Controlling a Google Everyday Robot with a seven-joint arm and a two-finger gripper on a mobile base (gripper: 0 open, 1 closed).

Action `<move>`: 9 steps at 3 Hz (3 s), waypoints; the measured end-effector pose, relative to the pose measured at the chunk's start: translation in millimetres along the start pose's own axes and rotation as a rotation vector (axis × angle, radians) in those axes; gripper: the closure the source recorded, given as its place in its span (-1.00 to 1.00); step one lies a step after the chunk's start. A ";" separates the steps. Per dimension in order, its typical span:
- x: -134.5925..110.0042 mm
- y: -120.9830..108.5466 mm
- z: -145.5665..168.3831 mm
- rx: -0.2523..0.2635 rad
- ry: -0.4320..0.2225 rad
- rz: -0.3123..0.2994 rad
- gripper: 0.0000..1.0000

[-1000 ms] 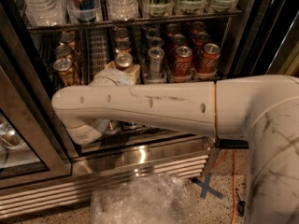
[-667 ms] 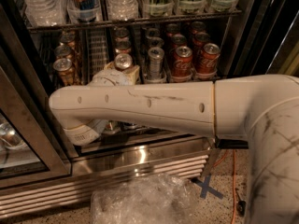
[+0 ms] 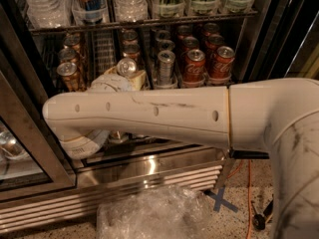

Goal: Pick orange can from middle shelf of fridge

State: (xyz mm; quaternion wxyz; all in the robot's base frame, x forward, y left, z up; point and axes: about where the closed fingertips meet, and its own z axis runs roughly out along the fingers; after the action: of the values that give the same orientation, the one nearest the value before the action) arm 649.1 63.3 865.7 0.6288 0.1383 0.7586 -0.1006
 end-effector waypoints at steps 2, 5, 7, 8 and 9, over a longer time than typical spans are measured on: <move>-28.0 9.0 -6.2 -0.022 -0.061 0.004 1.00; -62.7 10.9 -13.5 -0.038 -0.136 0.015 1.00; -73.7 -3.3 -20.0 -0.022 -0.151 0.012 1.00; -73.8 -14.2 -35.7 -0.005 -0.145 0.011 1.00; -73.6 -20.8 -46.0 0.004 -0.140 0.010 1.00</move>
Offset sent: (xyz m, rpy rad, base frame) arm 0.0022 0.0192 0.0733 -0.0357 -0.1567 0.0334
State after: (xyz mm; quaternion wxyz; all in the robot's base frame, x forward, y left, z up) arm 612.1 52.6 946.2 0.6805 0.1360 0.7118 -0.1084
